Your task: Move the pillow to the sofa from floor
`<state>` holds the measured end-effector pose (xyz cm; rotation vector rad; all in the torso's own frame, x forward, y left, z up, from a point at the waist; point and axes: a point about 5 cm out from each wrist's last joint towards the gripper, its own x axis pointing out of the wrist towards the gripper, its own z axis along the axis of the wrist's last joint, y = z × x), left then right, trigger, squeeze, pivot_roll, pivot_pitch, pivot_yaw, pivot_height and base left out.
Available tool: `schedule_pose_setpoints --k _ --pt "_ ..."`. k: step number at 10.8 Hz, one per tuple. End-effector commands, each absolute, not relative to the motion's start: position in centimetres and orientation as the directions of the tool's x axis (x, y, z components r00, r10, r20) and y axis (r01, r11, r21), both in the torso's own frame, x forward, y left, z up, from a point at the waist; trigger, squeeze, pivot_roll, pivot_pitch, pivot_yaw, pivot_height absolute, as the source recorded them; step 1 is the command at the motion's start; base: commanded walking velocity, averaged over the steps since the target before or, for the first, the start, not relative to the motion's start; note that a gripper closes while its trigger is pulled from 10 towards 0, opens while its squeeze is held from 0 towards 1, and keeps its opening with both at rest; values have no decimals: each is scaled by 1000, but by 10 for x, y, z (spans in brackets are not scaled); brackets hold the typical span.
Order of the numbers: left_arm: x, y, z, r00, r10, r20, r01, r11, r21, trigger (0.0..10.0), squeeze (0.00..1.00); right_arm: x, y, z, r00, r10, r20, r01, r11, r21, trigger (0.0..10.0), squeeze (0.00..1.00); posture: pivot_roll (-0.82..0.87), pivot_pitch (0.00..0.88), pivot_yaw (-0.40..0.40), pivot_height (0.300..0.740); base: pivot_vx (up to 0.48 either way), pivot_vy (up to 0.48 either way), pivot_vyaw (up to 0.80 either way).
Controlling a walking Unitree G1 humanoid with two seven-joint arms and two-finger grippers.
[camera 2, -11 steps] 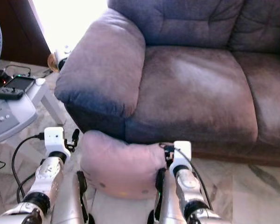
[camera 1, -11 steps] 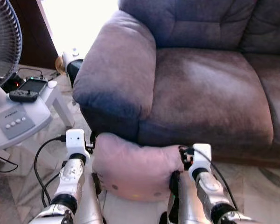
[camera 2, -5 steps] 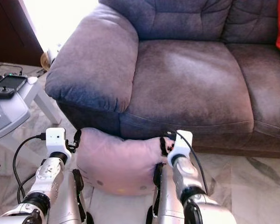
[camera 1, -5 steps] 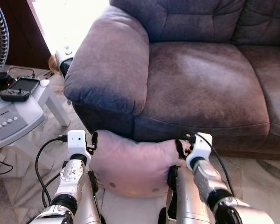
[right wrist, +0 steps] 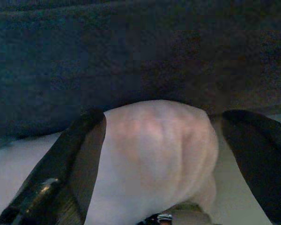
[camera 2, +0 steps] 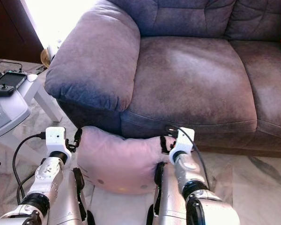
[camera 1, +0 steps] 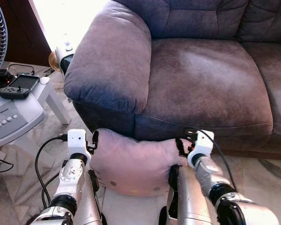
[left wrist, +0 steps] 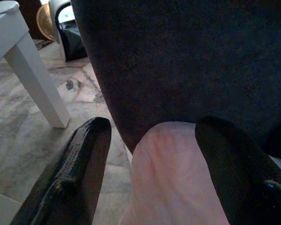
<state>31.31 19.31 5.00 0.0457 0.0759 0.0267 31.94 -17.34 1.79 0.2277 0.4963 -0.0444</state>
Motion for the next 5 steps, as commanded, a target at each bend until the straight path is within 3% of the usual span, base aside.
schedule_pose_setpoints --k 1,5 --pt "309 195 46 995 27 -92 -23 999 48 10000 0 321 -175 19 877 8 -481 106 972 209 10000 0 121 177 -47 473 0 0 0" --pt "314 194 76 998 28 56 -29 999 27 10000 0 319 -174 17 875 23 -483 90 974 210 10000 0 136 243 -53 473 0 0 0"
